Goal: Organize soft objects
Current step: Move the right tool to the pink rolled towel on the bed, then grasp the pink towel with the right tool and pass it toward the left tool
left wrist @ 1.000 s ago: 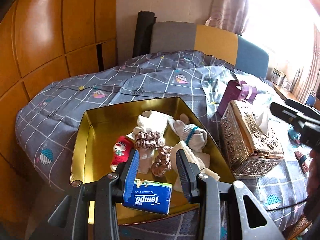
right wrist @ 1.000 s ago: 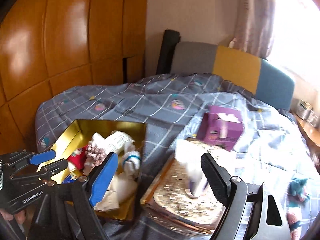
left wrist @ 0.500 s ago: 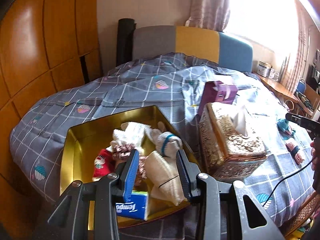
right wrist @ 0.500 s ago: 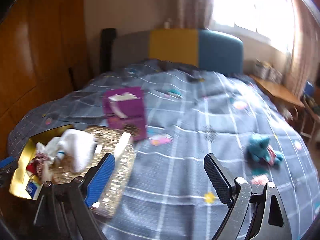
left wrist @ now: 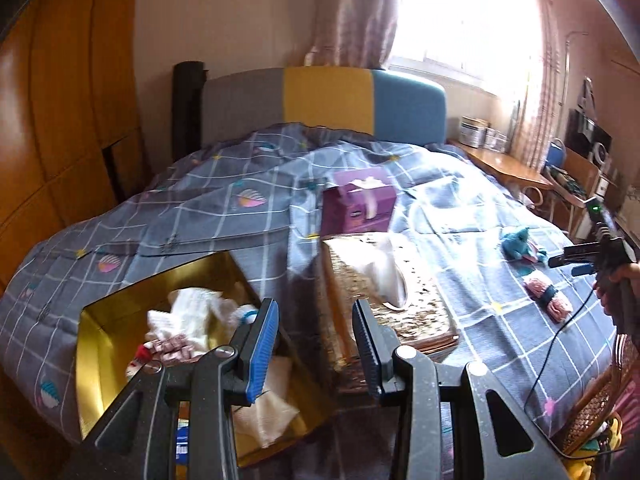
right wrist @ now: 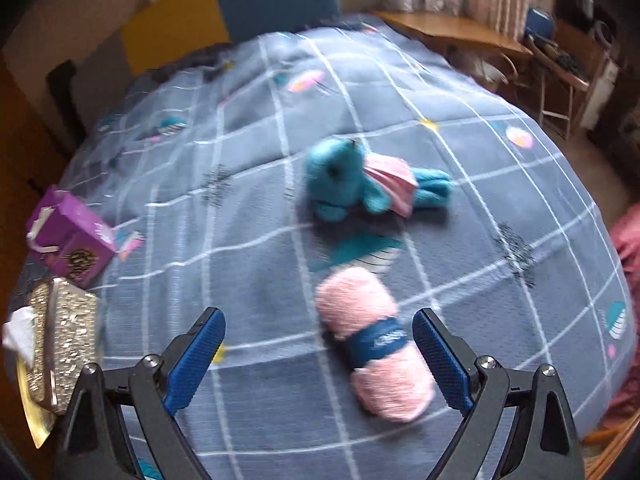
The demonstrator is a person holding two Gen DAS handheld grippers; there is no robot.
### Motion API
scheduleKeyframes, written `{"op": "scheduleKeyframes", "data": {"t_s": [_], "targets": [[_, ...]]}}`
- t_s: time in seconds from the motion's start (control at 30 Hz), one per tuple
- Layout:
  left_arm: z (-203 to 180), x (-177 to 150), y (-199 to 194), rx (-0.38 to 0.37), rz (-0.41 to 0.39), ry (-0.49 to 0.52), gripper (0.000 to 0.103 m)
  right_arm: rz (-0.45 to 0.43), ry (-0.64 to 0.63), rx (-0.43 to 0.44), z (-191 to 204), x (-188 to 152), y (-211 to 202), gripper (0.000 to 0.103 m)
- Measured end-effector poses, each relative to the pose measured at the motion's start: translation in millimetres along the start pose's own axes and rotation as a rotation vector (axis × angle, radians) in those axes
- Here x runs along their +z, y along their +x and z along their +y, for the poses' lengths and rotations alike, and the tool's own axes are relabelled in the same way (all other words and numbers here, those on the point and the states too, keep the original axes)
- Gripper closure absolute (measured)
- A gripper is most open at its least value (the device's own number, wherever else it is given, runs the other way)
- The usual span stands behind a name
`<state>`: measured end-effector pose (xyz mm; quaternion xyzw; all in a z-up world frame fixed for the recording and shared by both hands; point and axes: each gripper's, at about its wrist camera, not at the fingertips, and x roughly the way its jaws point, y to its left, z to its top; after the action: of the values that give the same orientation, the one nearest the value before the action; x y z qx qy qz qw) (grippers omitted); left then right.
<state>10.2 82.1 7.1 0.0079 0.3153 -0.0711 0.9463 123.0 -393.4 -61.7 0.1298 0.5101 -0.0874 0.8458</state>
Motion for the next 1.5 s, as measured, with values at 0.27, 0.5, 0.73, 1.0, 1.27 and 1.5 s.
{"op": "scheduleKeyframes", "data": {"t_s": [0.27,0.5,0.73,1.0,1.27,1.5], "targets": [[-28,6,6,-0.058,0.008,0.062,0.065,0.171,-0.016,-0.081,-11,-5,49,0.009],[-42,5,9,-0.085,0.023,0.096,0.065,0.229,-0.066,-0.153,-4,-12,76,0.047],[-51,5,11,-0.114,0.027,0.118,0.065,0.143,0.004,-0.109,-10,-12,52,0.062],[-75,11,15,-0.162,0.038,0.153,0.065,0.085,-0.086,0.047,39,-17,38,0.062],[-113,23,32,-0.209,0.065,0.216,0.065,0.174,-0.117,0.257,87,-23,64,0.058],[-159,30,59,-0.270,0.122,0.267,0.065,0.062,0.067,0.347,51,-7,51,0.030]]}}
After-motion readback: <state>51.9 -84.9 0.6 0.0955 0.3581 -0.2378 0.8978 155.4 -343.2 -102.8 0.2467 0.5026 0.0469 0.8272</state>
